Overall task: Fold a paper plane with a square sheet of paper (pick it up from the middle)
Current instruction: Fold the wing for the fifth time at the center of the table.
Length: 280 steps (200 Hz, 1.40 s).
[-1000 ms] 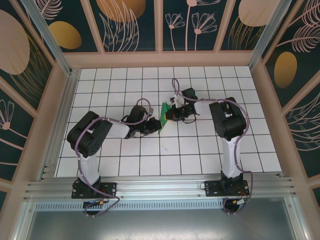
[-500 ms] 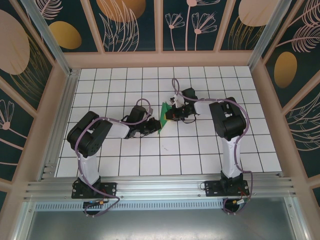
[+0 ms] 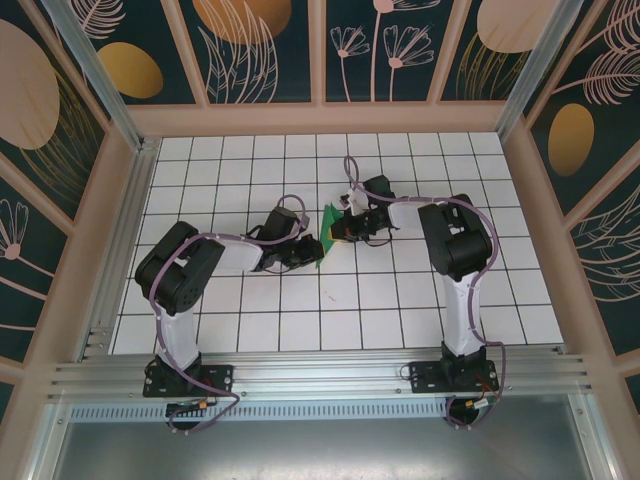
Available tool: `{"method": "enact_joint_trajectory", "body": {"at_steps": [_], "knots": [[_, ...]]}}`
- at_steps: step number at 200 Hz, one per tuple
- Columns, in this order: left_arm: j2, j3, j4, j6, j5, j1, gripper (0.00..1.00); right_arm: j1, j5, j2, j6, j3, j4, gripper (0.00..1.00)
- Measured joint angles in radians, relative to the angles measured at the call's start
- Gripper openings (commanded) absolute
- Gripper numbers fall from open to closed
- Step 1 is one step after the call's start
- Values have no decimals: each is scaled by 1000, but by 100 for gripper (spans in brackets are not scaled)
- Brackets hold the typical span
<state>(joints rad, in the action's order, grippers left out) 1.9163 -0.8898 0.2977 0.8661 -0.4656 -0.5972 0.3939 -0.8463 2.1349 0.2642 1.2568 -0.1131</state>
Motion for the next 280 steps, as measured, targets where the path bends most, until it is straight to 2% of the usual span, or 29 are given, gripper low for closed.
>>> {"method": "enact_joint_trajectory", "body": {"at_steps": [54,105,280], "knots": [[2,-70,-138,-53,90,-39,14,0,0,2,5,2,-2,0],[-7,-76,-156,-81,123,-52,15,0,3,4,12,6,-8,0],[-35,-32,-134,-73,103,-52,15,0,2,7,26,13,-17,0]]}}
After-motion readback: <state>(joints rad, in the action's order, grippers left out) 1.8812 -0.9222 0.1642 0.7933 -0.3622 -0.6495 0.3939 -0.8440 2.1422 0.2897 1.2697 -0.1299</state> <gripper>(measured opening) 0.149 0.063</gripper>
